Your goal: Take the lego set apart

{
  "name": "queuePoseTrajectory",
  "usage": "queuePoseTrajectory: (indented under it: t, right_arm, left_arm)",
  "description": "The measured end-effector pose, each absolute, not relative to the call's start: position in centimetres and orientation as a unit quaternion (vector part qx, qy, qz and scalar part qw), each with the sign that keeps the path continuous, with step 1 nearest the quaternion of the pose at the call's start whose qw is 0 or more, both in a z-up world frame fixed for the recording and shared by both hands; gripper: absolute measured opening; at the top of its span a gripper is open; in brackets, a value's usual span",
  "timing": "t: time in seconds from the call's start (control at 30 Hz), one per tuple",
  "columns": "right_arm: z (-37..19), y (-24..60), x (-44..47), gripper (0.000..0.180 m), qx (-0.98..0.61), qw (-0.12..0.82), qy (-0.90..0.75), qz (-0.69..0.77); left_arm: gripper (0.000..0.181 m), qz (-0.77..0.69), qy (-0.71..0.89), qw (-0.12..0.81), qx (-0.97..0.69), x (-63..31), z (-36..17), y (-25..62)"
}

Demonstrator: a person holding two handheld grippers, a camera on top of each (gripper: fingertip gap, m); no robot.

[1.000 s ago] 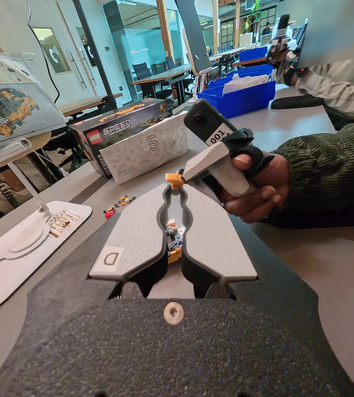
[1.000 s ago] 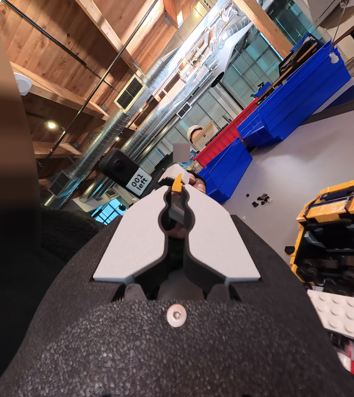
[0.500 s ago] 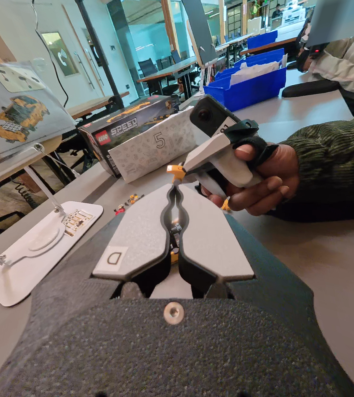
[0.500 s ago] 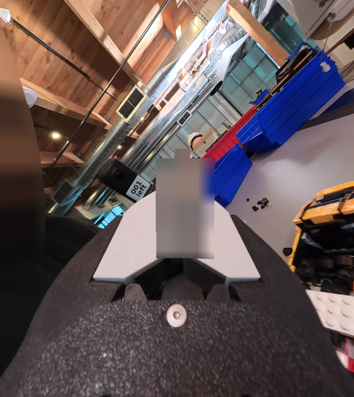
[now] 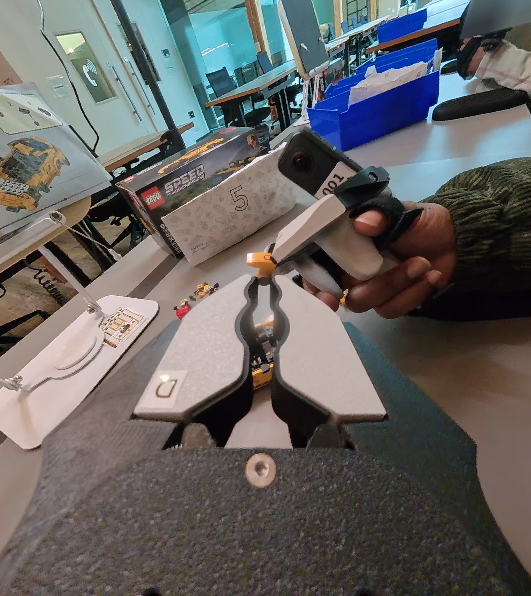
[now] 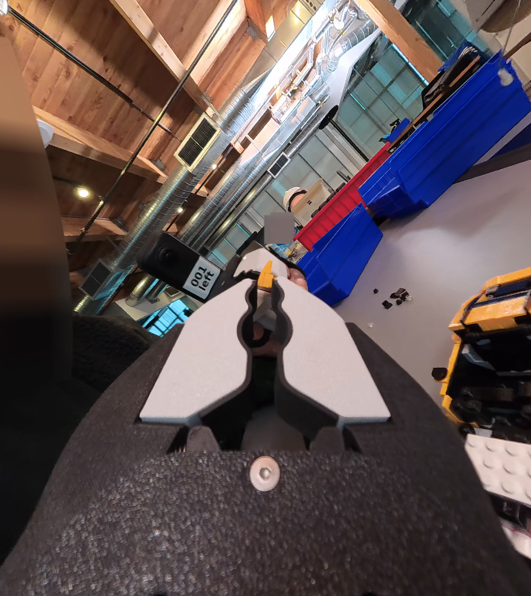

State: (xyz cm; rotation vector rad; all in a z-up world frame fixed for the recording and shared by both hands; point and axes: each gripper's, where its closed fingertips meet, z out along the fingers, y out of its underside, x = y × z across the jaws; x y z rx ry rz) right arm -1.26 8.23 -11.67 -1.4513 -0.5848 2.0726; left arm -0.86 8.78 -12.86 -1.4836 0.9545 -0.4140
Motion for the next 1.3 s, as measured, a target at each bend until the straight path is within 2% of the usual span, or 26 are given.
queuePoseTrajectory:
  t: [0.33, 0.37, 0.5, 0.83, 0.93, 0.97, 1.07, 1.2, 1.3]
  right_arm:
    - [-11.4, 8.3, -1.1, 0.008, -0.544, 0.294, -0.228, 0.752]
    - [-11.5, 9.2, -0.8, 0.008, -0.554, 0.309, -0.208, 0.744]
    - [-11.2, 11.5, 1.6, 0.008, -0.554, 0.356, -0.185, 0.729]
    - [-10.6, 10.3, 0.9, 0.008, -0.533, 0.327, -0.189, 0.757]
    - [-10.6, 10.9, 1.2, 0.008, -0.532, 0.324, -0.176, 0.762]
    - [-10.6, 11.1, 1.4, 0.008, -0.532, 0.327, -0.172, 0.762]
    - [-10.6, 11.9, 2.0, 0.008, -0.533, 0.337, -0.158, 0.760]
    - [-10.5, 12.5, 2.6, 0.008, -0.531, 0.343, -0.147, 0.761]
    - [-10.4, 12.4, 2.6, 0.008, -0.530, 0.339, -0.147, 0.763]
  left_arm:
    - [0.006, -0.193, 0.410, 0.617, -0.644, -0.9, -12.6, 8.7]
    - [0.001, -0.199, 0.406, 0.623, -0.638, -1.1, -12.3, 8.5]
    - [0.001, -0.192, 0.400, 0.628, -0.639, -2.6, -11.2, 8.9]
    - [0.000, -0.207, 0.389, 0.601, -0.666, -3.6, -12.7, 10.0]
    - [0.000, -0.228, 0.427, 0.557, -0.675, -2.9, -14.5, 9.4]
    - [0.013, -0.243, 0.446, 0.531, -0.679, -2.3, -15.5, 8.8]
    - [0.024, -0.281, 0.500, 0.430, -0.697, -0.6, -19.2, 6.6]
    - [0.025, -0.294, 0.539, 0.349, -0.708, 1.6, -23.1, 4.4]
    - [0.022, -0.269, 0.554, 0.322, -0.719, 2.2, -25.2, 4.2]
